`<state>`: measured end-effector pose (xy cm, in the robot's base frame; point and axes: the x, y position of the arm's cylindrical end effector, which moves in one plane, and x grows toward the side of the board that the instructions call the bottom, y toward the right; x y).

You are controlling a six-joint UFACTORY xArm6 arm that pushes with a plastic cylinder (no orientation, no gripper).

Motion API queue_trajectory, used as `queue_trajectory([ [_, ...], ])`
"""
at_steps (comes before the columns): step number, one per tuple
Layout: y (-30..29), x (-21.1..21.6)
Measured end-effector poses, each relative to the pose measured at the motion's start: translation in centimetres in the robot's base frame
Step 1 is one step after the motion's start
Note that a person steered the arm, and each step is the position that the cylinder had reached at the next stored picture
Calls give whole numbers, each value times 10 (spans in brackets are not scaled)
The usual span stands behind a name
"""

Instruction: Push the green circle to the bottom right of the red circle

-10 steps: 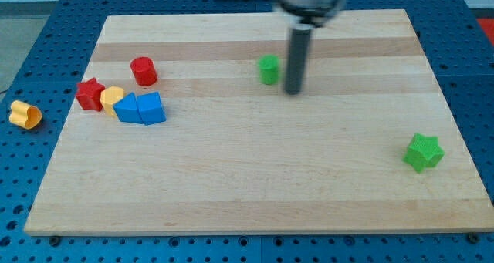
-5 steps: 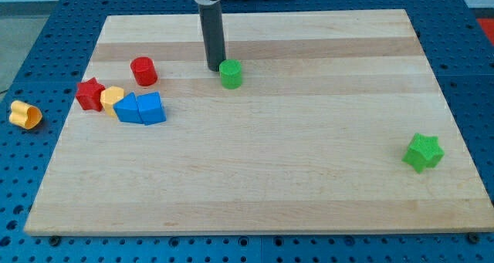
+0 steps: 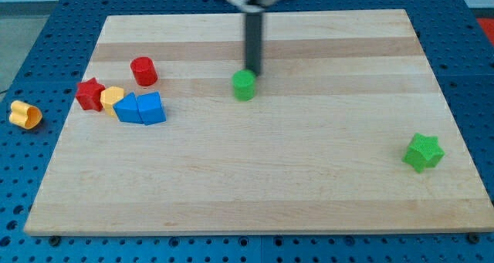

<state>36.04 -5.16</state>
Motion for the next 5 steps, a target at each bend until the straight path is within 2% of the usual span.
queue_trajectory([
  [1,22,-12],
  [2,107,-5],
  [3,97,30],
  [4,0,47],
  [5,-97,41],
])
